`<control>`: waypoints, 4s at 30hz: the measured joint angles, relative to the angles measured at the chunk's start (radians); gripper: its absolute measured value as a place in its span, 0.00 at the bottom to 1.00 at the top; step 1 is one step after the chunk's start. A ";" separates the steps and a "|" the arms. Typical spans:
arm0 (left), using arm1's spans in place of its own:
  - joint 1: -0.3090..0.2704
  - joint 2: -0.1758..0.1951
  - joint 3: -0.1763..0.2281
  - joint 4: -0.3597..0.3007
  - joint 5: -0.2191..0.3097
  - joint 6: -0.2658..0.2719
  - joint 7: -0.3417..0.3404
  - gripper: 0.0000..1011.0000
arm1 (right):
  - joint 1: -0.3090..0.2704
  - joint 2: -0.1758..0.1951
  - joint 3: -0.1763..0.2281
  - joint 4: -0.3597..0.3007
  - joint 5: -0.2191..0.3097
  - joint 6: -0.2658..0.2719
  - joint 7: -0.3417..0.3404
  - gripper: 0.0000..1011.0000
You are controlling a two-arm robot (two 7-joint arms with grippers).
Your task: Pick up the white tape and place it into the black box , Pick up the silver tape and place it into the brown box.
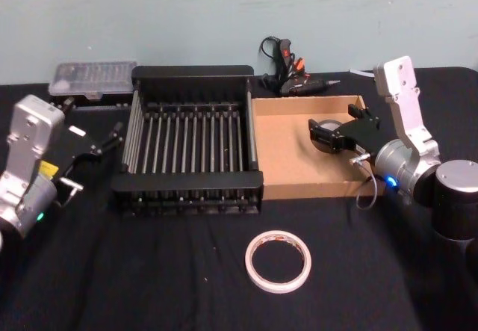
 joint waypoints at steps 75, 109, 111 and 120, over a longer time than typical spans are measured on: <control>0.000 0.000 0.000 0.000 0.000 0.000 0.000 0.99 | -0.458 0.235 -0.049 -0.499 0.053 -0.054 0.105 0.99; 0.000 0.000 0.000 0.000 0.000 0.000 0.000 0.99 | -0.462 0.213 -0.086 -0.462 0.010 -0.017 0.126 0.99; 0.000 0.000 0.000 0.000 0.000 0.000 0.000 0.99 | -0.461 0.212 -0.087 -0.461 0.009 -0.017 0.127 0.99; 0.000 0.000 0.000 0.000 0.000 0.000 0.000 0.99 | -0.459 0.209 -0.090 -0.457 0.005 -0.014 0.127 0.99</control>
